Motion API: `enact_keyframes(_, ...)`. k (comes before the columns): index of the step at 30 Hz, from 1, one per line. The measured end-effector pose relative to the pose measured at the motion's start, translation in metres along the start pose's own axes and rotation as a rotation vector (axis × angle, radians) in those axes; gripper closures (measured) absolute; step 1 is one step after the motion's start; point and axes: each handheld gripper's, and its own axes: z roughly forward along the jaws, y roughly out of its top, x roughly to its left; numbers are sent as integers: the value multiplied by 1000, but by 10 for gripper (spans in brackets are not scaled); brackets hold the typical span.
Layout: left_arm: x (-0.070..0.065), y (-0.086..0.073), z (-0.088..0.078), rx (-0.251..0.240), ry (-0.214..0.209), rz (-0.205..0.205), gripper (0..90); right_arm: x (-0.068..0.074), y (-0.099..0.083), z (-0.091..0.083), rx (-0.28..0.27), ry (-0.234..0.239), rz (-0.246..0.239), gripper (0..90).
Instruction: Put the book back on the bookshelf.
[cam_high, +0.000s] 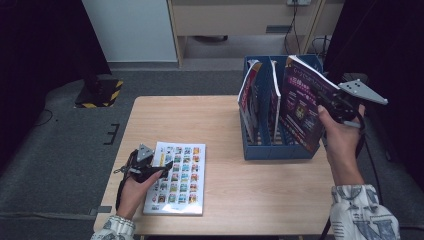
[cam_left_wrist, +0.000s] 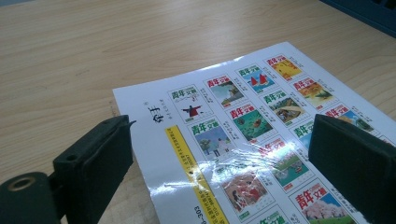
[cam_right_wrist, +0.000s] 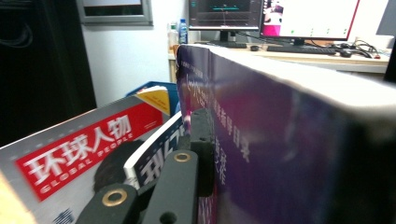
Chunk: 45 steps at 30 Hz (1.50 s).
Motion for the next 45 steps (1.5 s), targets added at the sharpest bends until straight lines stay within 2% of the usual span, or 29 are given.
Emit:
enact_keyframes(1,0,0,0,0,-1,1,61,-1,1,7,2,-16,9,841)
enact_keyframes(5,0,0,1,4,-3,2,61,-1,3,16,4,-36,23,841)
enact_keyframes(13,0,0,0,0,-3,-2,61,1,4,30,6,-47,49,841)
enact_keyframes(31,1,0,-1,-7,-2,-11,62,6,10,57,24,-57,51,841)
enact_keyframes(45,2,0,-1,-7,-1,-13,62,10,-4,84,17,-80,70,840)
